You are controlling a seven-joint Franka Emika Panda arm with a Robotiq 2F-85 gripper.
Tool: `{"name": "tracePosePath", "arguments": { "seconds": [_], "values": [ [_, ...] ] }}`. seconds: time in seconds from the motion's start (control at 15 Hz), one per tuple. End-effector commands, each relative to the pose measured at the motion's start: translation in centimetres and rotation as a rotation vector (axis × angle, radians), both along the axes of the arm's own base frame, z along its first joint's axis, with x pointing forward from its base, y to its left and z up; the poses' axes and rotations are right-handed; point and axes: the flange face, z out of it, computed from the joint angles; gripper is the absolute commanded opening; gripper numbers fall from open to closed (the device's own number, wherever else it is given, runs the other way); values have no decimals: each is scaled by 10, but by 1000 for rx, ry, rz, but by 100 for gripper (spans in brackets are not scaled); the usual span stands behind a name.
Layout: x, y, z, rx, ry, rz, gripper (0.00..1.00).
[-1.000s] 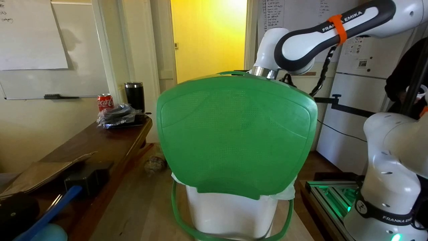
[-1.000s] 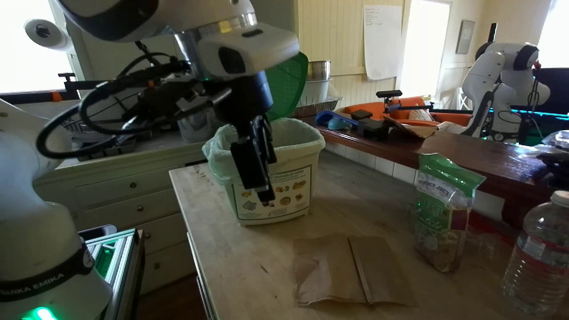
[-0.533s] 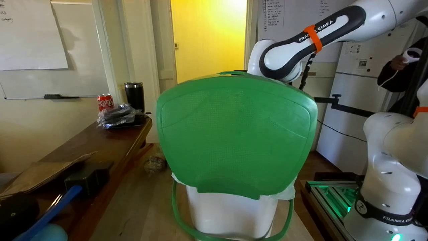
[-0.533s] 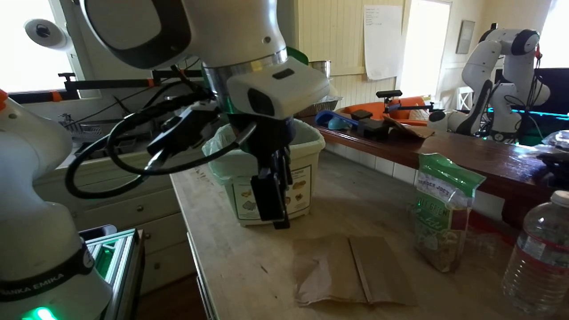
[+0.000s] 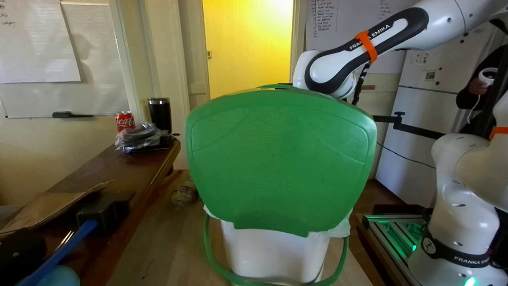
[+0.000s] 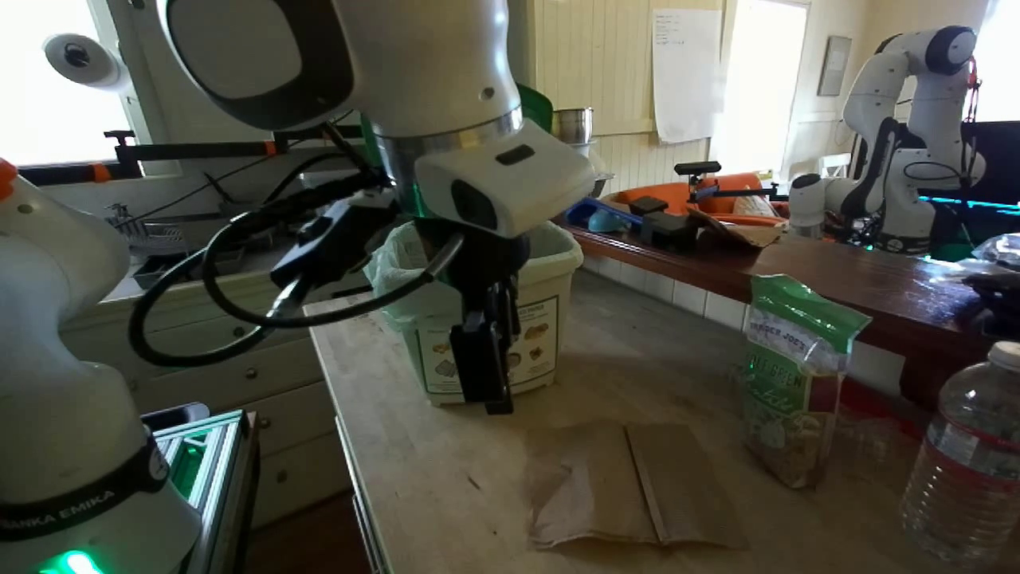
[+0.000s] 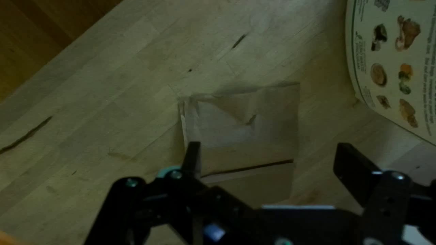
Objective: Wipe the table with the tissue, then throw it in the bin, and finally close the bin
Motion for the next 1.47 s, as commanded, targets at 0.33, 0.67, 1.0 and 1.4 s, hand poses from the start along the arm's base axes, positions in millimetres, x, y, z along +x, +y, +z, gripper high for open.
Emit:
{"name": "tracePosePath", "arguments": {
  "seconds": [0.33,0.67,1.0,1.4],
  "values": [
    [37,-12,-29,-42,117,335,100],
    [59,-14,-43,-118,57,441,100],
    [56,-11,-41,-119,69,434,100],
    [57,-12,-40,-121,66,435,100]
  ]
}}
